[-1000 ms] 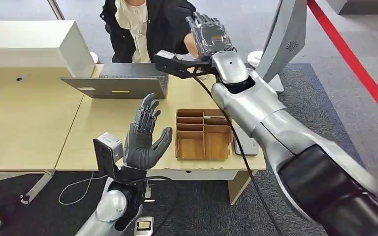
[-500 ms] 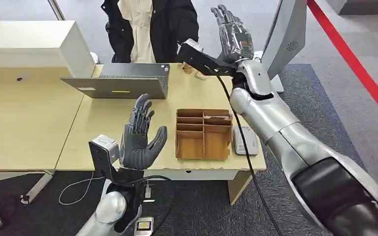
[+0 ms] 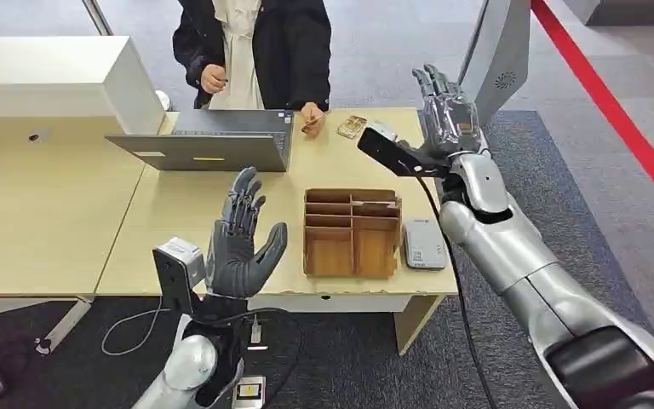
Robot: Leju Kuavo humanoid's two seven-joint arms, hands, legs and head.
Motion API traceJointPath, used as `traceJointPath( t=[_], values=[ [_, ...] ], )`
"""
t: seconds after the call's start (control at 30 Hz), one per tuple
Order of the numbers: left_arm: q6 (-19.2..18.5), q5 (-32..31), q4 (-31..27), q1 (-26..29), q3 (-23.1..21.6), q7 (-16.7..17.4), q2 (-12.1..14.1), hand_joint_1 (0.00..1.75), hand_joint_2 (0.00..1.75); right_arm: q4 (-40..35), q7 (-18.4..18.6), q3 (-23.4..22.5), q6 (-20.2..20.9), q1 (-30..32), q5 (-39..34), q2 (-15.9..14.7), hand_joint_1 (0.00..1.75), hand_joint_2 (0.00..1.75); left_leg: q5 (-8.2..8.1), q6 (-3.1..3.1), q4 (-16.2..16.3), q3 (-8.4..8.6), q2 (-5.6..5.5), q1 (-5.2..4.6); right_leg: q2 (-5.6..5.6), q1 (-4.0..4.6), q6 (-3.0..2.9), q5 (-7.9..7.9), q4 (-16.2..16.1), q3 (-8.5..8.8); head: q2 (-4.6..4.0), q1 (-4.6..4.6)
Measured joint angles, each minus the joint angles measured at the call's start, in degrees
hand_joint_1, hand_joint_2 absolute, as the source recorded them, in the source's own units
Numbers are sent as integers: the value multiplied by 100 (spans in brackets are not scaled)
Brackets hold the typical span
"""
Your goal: Pass the card to the sensor for recognition and then transmit it.
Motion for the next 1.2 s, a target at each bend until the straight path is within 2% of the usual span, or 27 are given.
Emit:
traceJointPath(
  t=[0.23, 0.43, 0.63, 0.87, 1.07, 1.2],
  values=[
    [20, 26, 4, -8, -2, -15, 0, 0, 175, -446, 31, -18, 298, 290, 298, -284, 0, 175, 0, 0, 0, 0, 1, 0, 0, 0, 0, 0, 0, 0, 0, 0],
    [35, 39, 4, -9, 0, -15, 0, 0, 175, -665, 22, -9, 726, 435, 558, -433, 0, 175, 0, 0, 0, -1, 0, -1, 0, 0, 0, 0, 0, 0, 0, 0],
    [33, 50, 9, -9, 0, -15, 0, 0, 175, -763, 22, -2, 841, 509, 695, -499, 0, 175, 0, 0, 0, -2, 0, -1, 0, 0, 0, 0, 0, -1, 0, 0],
    [-85, 61, 9, -11, 0, 22, 0, 0, 175, -794, 50, 2, 1198, 682, 756, -527, 0, 175, 0, 0, 0, -2, 0, -1, 0, 0, 0, 0, 0, -1, 0, 0],
    [-85, 57, 9, -14, 0, 35, -2, 0, 175, -822, 59, 24, 1285, 774, 807, -527, 0, 175, 0, 0, 0, -2, 0, 0, 0, 0, 0, 0, 0, -1, 0, 0],
    [-85, 44, 9, -14, 0, 68, 0, 0, 175, -824, 57, 76, 1495, 795, 872, -520, 0, 175, 0, 0, -1, -3, 0, -1, 0, 0, 0, 0, 0, 0, 0, 0]
  ],
)
